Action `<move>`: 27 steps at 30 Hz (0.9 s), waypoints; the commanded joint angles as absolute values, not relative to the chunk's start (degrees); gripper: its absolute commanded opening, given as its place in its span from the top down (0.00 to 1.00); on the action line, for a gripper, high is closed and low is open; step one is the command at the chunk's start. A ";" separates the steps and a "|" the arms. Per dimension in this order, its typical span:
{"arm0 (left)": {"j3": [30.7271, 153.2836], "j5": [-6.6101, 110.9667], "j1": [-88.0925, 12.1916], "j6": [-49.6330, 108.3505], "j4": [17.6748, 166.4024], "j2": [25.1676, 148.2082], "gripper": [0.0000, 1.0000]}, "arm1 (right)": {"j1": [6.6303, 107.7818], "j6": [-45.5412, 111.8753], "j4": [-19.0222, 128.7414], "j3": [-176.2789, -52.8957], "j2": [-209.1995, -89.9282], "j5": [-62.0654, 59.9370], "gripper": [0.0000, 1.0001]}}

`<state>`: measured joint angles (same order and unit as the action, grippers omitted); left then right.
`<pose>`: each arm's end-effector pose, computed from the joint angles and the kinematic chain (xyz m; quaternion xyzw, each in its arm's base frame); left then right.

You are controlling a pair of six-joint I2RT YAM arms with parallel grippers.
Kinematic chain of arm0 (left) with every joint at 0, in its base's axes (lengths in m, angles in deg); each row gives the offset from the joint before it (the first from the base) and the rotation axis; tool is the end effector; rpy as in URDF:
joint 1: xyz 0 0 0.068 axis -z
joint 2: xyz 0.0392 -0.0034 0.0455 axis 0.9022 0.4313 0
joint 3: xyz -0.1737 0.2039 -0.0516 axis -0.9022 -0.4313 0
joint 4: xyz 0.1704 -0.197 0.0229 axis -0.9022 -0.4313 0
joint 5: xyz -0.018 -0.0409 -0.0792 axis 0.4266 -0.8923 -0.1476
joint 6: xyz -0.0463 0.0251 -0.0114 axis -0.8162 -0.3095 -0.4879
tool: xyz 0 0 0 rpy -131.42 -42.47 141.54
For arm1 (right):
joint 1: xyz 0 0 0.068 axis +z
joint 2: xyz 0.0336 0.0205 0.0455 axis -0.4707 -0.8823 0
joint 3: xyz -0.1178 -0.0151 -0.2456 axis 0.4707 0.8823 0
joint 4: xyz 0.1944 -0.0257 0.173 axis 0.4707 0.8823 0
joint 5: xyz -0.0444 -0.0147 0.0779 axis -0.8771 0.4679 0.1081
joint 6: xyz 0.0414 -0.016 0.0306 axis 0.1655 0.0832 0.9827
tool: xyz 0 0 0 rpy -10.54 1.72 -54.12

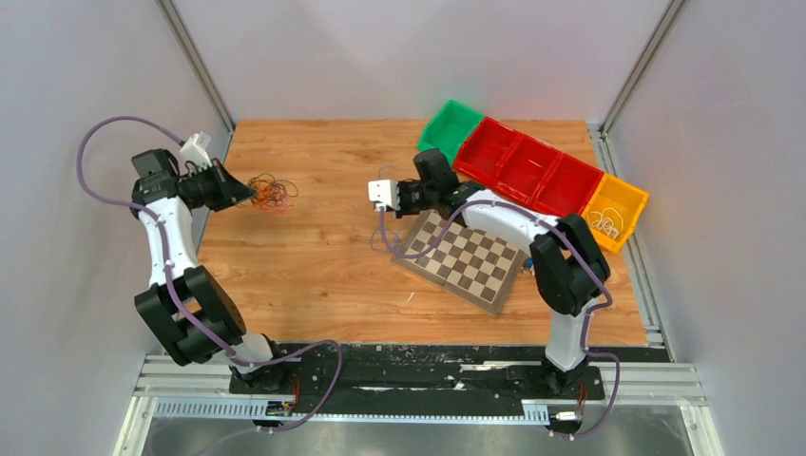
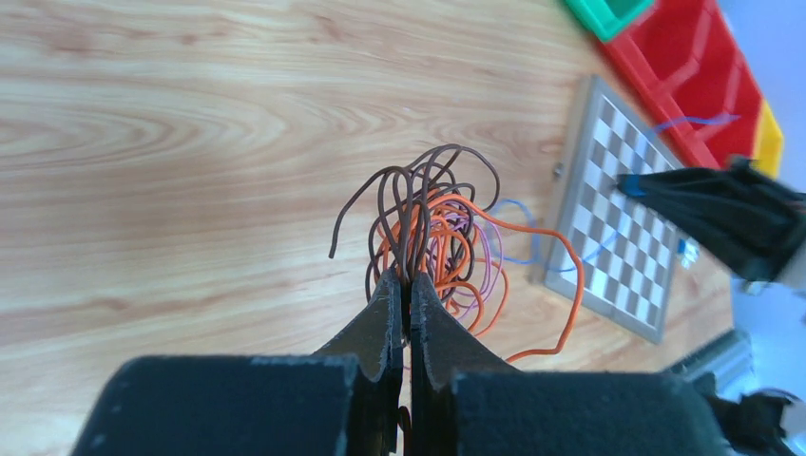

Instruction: Untangle the cables

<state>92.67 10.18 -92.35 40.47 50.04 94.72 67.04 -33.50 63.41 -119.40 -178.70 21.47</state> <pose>0.2809 0.1178 0.3150 -0.0697 0.8613 -0.3157 0.3920 0.3271 0.2876 0.2259 -0.7346 0.4816 0.1555 0.4520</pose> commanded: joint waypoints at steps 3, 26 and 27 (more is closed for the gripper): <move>94.30 13.06 -97.72 44.14 48.48 95.00 1.00 | 62.31 -27.69 61.08 -122.06 -169.94 18.11 1.00; 83.35 10.36 -88.22 41.74 54.18 85.77 1.00 | 29.06 -13.39 77.87 -140.73 -158.86 23.38 1.00; 83.13 10.35 -87.66 41.36 54.39 85.87 1.00 | 26.69 -13.85 78.08 -140.73 -159.15 23.61 1.00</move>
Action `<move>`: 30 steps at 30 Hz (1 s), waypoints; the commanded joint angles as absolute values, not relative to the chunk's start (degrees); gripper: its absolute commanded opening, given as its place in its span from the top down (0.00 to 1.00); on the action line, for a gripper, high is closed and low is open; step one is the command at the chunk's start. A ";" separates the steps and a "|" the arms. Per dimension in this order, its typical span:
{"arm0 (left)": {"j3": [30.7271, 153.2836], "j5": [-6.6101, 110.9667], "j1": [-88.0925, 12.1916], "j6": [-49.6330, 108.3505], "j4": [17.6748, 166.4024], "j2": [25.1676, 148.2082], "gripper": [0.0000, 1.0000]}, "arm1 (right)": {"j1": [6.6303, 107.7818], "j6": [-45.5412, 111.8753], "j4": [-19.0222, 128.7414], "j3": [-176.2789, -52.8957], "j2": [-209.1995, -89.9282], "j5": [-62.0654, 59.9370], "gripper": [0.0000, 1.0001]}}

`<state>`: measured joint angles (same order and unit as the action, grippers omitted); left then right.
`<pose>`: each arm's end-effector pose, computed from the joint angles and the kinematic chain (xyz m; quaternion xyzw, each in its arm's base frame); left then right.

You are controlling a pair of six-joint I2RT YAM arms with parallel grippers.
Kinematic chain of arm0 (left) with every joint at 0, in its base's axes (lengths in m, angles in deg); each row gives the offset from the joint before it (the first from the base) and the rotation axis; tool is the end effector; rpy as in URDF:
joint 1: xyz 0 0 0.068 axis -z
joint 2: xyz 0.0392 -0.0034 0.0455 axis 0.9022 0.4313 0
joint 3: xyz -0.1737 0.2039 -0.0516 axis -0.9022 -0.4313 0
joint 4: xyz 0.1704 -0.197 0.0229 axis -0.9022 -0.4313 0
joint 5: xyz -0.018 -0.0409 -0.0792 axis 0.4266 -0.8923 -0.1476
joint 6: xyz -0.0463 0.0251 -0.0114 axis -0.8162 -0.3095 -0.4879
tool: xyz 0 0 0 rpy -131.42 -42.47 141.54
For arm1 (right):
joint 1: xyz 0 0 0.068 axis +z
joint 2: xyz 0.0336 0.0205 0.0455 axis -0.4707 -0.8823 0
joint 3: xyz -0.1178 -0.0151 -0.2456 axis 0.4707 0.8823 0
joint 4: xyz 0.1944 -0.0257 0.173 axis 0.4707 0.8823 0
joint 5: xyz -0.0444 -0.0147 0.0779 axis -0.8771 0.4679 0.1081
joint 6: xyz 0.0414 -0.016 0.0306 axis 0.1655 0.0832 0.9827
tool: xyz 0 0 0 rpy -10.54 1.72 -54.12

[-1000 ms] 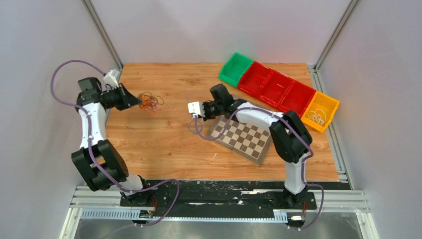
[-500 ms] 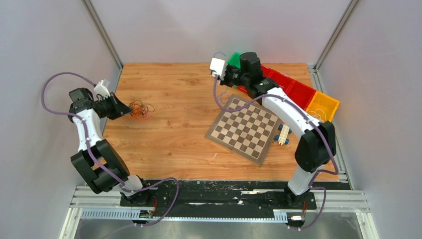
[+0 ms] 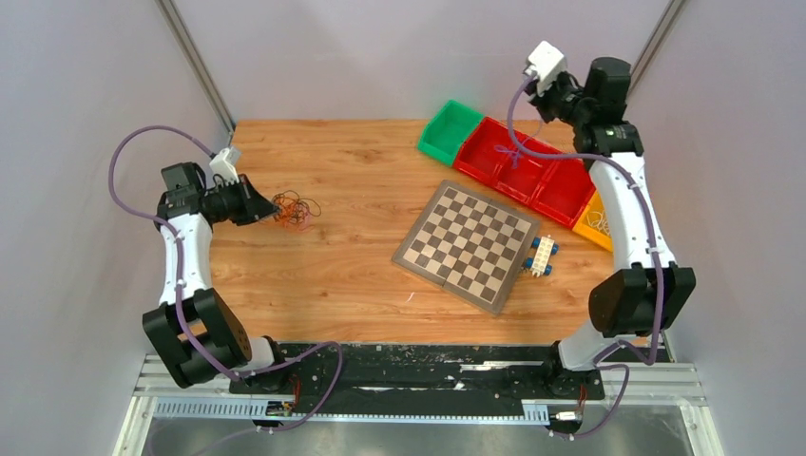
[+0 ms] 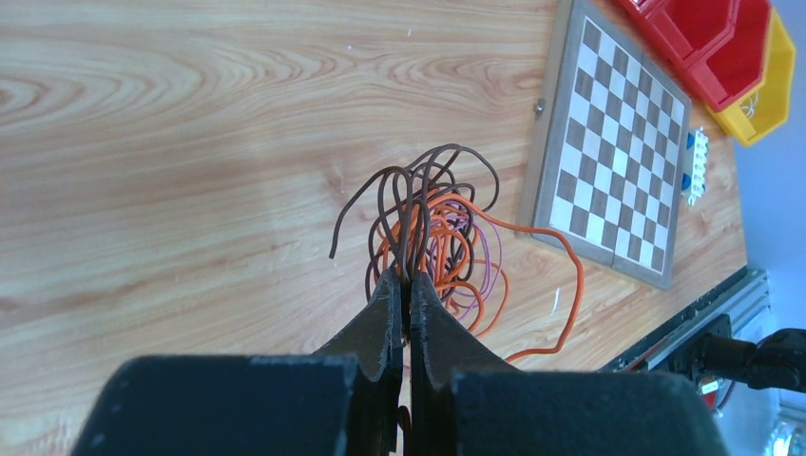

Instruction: Untangle the cables

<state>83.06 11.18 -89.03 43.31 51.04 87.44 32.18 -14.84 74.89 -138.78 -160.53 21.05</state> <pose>0.2561 0.0875 0.2970 -0.0317 0.8692 -0.3137 0.3808 0.3641 0.0439 0.4467 -0.4387 0.6356 -0.0014 0.6352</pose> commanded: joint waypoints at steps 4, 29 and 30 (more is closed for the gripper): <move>82.67 10.53 -86.62 39.98 55.80 86.85 1.00 | 20.42 -16.40 78.40 -139.85 -161.62 23.54 1.00; 83.01 12.86 -86.42 42.61 54.69 88.69 1.00 | 13.96 -29.16 76.90 -121.87 -177.54 14.03 1.00; 82.96 12.82 -86.38 42.61 54.69 88.70 1.00 | 13.82 -29.26 76.98 -121.83 -177.88 13.65 1.00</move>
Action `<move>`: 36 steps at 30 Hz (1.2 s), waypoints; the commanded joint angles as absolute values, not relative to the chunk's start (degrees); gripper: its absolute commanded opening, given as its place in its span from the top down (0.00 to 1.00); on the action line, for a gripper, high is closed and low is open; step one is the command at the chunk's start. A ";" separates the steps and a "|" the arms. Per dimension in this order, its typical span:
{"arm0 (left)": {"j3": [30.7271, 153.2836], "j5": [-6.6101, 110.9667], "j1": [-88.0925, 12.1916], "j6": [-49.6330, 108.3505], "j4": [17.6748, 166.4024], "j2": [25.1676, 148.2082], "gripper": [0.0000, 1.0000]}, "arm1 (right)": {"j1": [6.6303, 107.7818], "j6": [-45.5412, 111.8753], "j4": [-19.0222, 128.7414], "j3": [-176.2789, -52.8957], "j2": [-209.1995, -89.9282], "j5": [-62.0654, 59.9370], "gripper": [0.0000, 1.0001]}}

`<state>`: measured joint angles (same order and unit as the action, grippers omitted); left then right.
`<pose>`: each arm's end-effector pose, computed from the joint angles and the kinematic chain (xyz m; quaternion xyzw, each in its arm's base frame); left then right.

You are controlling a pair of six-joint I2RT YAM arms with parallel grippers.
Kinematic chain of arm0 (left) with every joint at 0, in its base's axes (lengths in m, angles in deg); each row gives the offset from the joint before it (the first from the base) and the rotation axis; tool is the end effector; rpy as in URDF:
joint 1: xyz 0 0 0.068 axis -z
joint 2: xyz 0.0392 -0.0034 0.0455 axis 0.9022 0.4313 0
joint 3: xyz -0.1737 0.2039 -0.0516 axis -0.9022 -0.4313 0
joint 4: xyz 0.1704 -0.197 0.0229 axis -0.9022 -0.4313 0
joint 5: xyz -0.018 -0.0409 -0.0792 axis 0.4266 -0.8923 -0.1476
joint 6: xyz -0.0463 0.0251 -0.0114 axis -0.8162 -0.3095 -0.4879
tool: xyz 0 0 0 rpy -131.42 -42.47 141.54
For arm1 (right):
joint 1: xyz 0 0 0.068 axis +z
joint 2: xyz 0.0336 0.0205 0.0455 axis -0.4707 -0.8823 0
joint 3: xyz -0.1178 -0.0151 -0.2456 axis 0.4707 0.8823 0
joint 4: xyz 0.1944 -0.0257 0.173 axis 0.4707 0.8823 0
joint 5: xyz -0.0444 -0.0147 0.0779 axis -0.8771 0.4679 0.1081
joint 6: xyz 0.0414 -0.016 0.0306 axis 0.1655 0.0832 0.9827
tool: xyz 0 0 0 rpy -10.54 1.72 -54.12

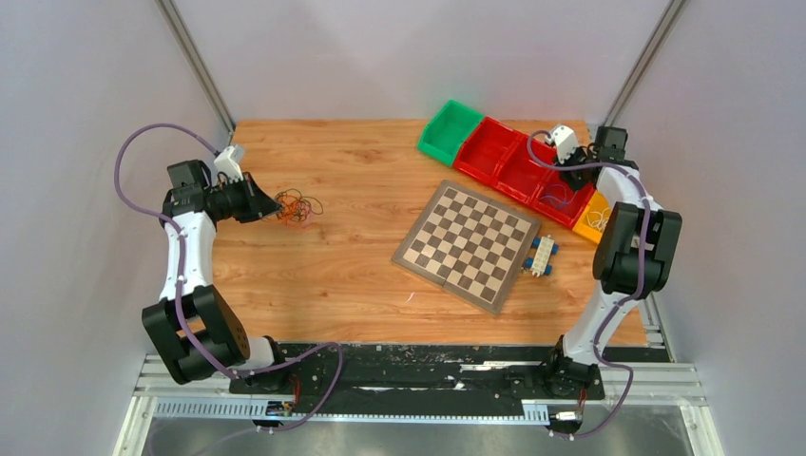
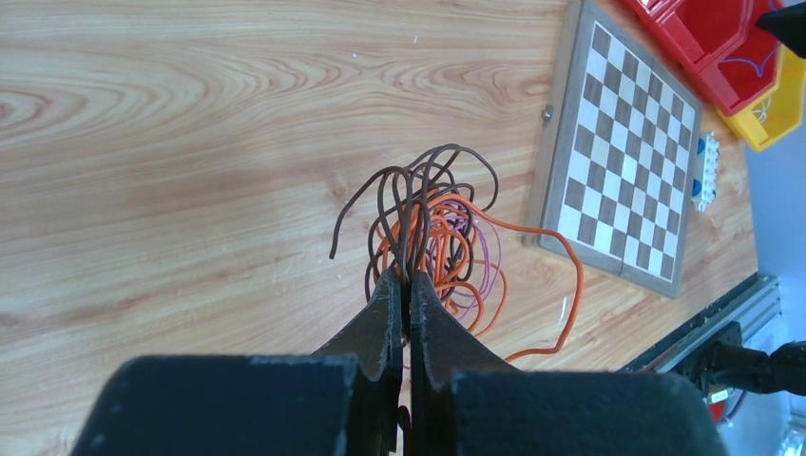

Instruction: Untangle the cables

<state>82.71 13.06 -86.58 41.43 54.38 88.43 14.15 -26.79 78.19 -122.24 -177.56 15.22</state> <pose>0.2664 0.0801 0.2937 -0.0259 0.8707 -0.3083 0.3824 0.4130 -0.0875 0.2292 -0.3755 0.8412 -0.0239 0.3883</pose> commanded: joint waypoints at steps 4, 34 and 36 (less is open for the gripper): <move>82.95 12.75 -86.42 42.61 54.70 88.82 1.00 | 13.21 -29.37 79.22 -123.49 -179.99 12.96 0.94; 76.44 -9.59 -74.60 31.87 63.46 82.48 1.00 | 55.20 11.34 91.08 -151.51 -181.40 44.87 0.01; 75.56 -9.48 -73.60 31.06 64.26 81.39 1.00 | 59.22 12.93 90.61 -154.48 -184.68 45.76 0.02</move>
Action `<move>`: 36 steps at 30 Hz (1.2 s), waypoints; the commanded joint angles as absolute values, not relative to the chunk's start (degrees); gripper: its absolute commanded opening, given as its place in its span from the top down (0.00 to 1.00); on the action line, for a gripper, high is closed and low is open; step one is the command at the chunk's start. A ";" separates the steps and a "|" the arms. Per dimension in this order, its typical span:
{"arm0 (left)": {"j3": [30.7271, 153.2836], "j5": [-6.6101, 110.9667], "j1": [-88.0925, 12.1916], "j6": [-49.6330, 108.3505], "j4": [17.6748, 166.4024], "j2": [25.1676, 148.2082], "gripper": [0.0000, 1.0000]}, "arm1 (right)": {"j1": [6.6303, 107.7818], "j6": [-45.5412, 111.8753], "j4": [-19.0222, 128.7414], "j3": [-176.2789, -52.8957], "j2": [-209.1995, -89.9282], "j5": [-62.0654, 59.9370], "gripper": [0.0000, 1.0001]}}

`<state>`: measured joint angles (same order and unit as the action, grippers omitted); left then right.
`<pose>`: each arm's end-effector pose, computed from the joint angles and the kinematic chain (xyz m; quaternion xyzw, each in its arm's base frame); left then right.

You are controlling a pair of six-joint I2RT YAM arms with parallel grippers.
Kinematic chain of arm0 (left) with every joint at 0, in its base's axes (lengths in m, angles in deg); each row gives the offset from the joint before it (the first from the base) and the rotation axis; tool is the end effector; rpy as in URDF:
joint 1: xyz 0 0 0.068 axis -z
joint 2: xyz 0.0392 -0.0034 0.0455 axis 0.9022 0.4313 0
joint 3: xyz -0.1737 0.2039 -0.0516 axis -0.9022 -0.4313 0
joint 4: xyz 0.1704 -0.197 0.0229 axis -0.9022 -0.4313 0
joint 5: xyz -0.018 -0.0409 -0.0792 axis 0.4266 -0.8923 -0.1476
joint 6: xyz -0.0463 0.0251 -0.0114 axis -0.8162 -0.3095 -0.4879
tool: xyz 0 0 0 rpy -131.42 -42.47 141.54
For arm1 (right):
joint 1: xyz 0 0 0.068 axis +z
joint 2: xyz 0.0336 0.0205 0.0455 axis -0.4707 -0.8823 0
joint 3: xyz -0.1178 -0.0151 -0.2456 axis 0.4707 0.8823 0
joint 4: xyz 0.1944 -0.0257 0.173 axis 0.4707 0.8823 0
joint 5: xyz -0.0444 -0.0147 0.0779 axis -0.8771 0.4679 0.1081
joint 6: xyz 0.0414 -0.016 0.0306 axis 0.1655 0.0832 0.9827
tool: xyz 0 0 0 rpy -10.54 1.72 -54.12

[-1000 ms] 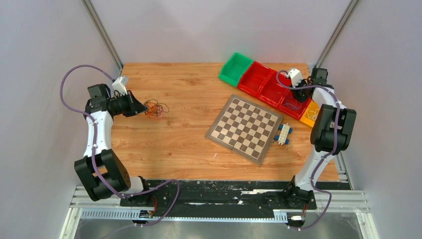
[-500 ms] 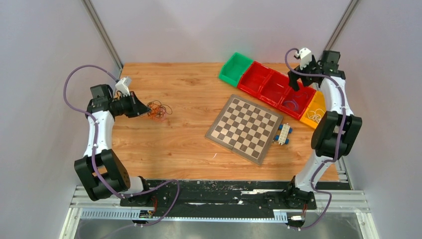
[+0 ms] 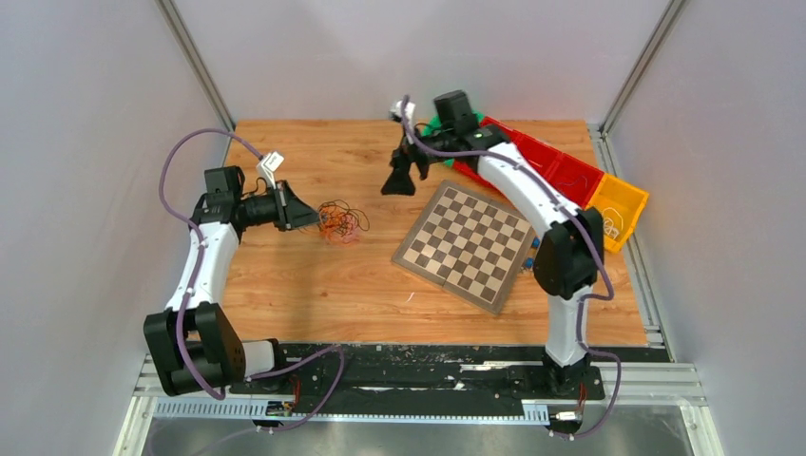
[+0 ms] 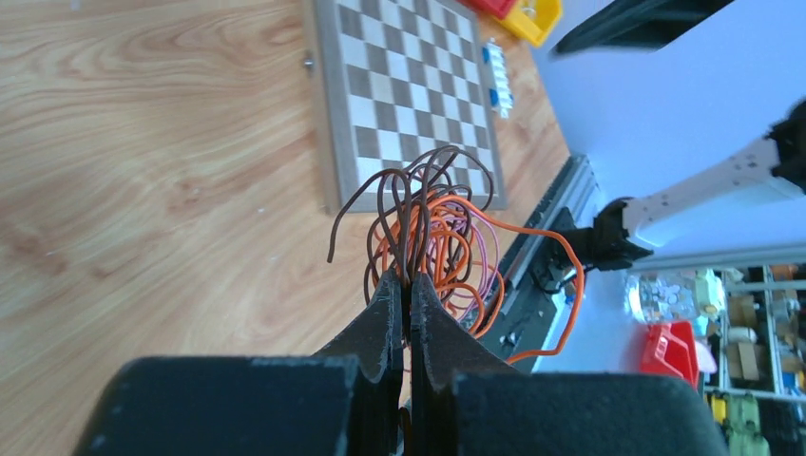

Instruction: Untangle the cables

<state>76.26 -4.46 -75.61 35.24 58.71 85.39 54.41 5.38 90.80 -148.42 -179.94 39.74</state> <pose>0.2594 0.0184 0.2830 0.0704 0.8093 -0.4877 0.3198 0.3824 0.2190 0.3499 -0.4928 0.6810 0.3877 0.3783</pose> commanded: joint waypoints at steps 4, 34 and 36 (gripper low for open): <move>74.44 -9.51 -71.98 29.67 66.11 80.44 1.00 | 64.81 17.38 86.77 -157.66 -189.20 47.25 0.05; 75.12 -5.92 -82.24 28.85 72.46 80.13 0.34 | 58.97 25.20 74.39 -146.71 -179.87 48.42 1.00; 72.87 -5.36 -81.19 28.20 77.04 78.18 0.05 | 59.08 26.77 73.21 -147.06 -179.98 50.22 1.00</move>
